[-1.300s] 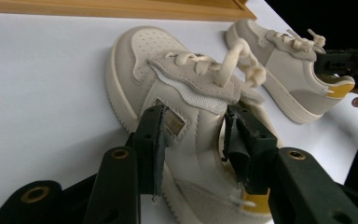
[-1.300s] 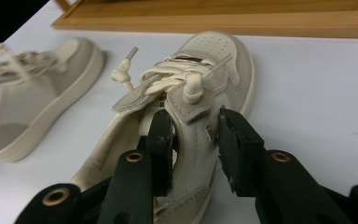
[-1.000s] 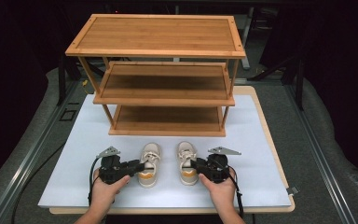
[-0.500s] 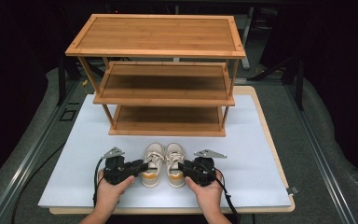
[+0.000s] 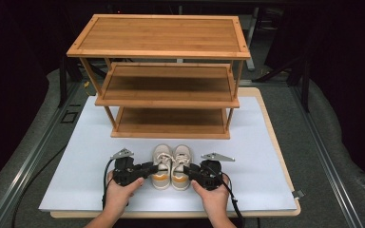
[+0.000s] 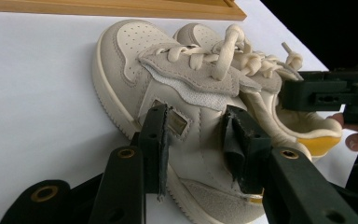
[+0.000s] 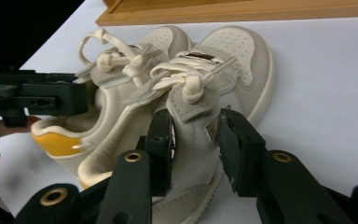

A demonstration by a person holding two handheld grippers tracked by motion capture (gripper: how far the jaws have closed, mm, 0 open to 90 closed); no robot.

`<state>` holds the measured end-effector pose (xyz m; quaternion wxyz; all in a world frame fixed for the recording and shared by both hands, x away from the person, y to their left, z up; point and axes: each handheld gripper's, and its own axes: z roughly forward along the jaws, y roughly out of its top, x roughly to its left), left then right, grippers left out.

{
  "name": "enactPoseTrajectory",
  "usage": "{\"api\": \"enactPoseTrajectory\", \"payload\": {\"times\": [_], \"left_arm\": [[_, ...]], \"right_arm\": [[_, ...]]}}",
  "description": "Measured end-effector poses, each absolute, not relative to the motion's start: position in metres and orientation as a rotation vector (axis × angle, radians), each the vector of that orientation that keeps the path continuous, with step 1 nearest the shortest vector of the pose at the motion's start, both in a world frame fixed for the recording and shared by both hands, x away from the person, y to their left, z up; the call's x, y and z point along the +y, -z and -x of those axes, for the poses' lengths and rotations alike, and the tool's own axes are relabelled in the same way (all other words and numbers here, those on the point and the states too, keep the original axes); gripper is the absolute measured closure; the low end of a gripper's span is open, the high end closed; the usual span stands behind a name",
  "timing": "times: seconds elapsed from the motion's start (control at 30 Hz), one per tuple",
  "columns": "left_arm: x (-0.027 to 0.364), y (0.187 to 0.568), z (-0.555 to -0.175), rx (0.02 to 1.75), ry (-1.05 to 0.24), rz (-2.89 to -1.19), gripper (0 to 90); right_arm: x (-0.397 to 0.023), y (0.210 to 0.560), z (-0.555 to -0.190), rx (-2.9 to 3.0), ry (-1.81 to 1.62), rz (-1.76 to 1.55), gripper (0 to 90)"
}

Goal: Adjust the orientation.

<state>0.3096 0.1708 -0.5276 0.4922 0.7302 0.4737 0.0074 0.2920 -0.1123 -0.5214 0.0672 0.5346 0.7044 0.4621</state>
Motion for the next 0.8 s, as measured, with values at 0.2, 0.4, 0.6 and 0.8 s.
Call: {"api": "enactPoseTrajectory", "payload": {"times": [0.2, 0.4, 0.6, 0.8], "left_arm": [[0.164, 0.526, -0.304, 1.152, -0.045, -1.78, 61.6], [0.166, 0.529, -0.304, 1.135, -0.055, -1.77, 58.7], [0.166, 0.529, -0.302, 1.12, -0.077, -1.782, 52.8], [0.164, 0.532, -0.302, 1.148, -0.077, -1.762, 48.1]], "right_arm": [[-0.114, 0.522, -0.283, 2.097, -1.387, -1.609, 64.7], [-0.116, 0.523, -0.282, 2.087, -1.391, -1.601, 62.3], [-0.117, 0.52, -0.277, 2.053, -1.434, -1.557, 59.5], [-0.118, 0.521, -0.273, 2.042, -1.442, -1.569, 57.2]]}}
